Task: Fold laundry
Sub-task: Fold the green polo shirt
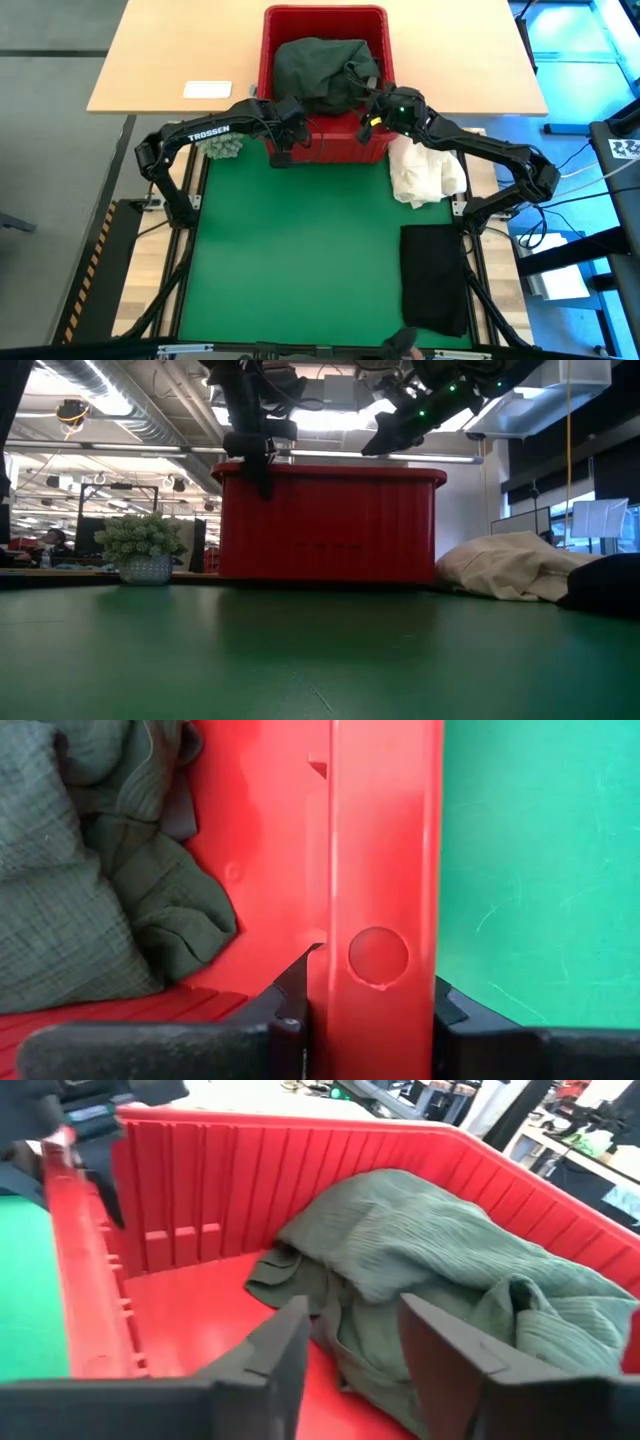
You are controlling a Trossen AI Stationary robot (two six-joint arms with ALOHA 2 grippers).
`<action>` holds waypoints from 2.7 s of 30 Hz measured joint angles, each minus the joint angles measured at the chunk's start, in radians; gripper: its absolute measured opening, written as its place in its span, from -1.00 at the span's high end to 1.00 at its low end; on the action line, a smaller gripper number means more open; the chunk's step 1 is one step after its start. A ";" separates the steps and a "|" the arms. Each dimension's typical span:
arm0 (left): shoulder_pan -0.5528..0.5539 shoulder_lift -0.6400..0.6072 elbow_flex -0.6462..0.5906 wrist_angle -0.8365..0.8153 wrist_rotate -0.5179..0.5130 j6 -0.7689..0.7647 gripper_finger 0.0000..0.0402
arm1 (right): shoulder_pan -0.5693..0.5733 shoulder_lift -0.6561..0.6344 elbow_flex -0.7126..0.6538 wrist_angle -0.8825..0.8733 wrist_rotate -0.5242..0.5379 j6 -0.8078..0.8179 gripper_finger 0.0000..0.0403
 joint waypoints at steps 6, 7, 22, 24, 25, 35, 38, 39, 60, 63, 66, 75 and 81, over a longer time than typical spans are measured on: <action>0.000 0.000 0.000 0.001 0.000 0.000 0.62 | -0.056 0.000 0.000 0.001 0.020 0.002 -0.20; 0.000 0.000 0.000 0.001 0.000 0.000 0.62 | -0.066 0.001 0.000 0.005 0.021 0.002 -0.24; -0.051 0.002 -0.001 -0.005 -0.015 -0.018 0.62 | -0.156 0.137 0.000 0.096 -0.026 0.048 -0.31; -0.063 0.002 -0.001 -0.016 -0.016 -0.033 0.62 | -0.158 0.158 0.000 0.106 -0.026 0.052 -0.31; -0.071 0.002 -0.001 -0.024 -0.018 -0.046 0.62 | -0.159 0.167 0.000 0.112 -0.026 0.053 -0.31; -0.161 0.001 -0.001 -0.072 -0.054 -0.069 0.62 | -0.160 0.203 -0.001 0.230 0.101 -0.025 -0.31; -0.174 0.002 -0.001 -0.073 -0.059 -0.070 0.62 | -0.170 0.203 -0.001 0.247 0.129 -0.031 -0.31; -0.176 0.002 -0.001 -0.073 -0.061 -0.072 0.62 | -0.174 0.203 -0.001 0.248 0.128 -0.031 -0.31; -0.264 0.003 -0.001 -0.130 -0.047 -0.145 0.61 | -0.205 0.312 0.001 0.176 0.111 -0.053 -0.10; -0.261 0.003 -0.001 -0.133 -0.066 -0.139 0.61 | -0.204 0.313 0.001 0.177 0.106 -0.055 0.26; -0.248 0.003 -0.001 -0.136 -0.075 -0.133 0.61 | -0.205 0.312 0.012 0.161 0.090 -0.060 0.72; -0.195 0.000 -0.001 -0.116 -0.061 -0.123 0.62 | -0.129 0.309 0.238 -0.027 0.025 -0.083 0.95; -0.166 0.001 -0.001 -0.081 -0.063 -0.130 0.62 | -0.007 0.292 0.443 -0.223 0.067 -0.157 0.96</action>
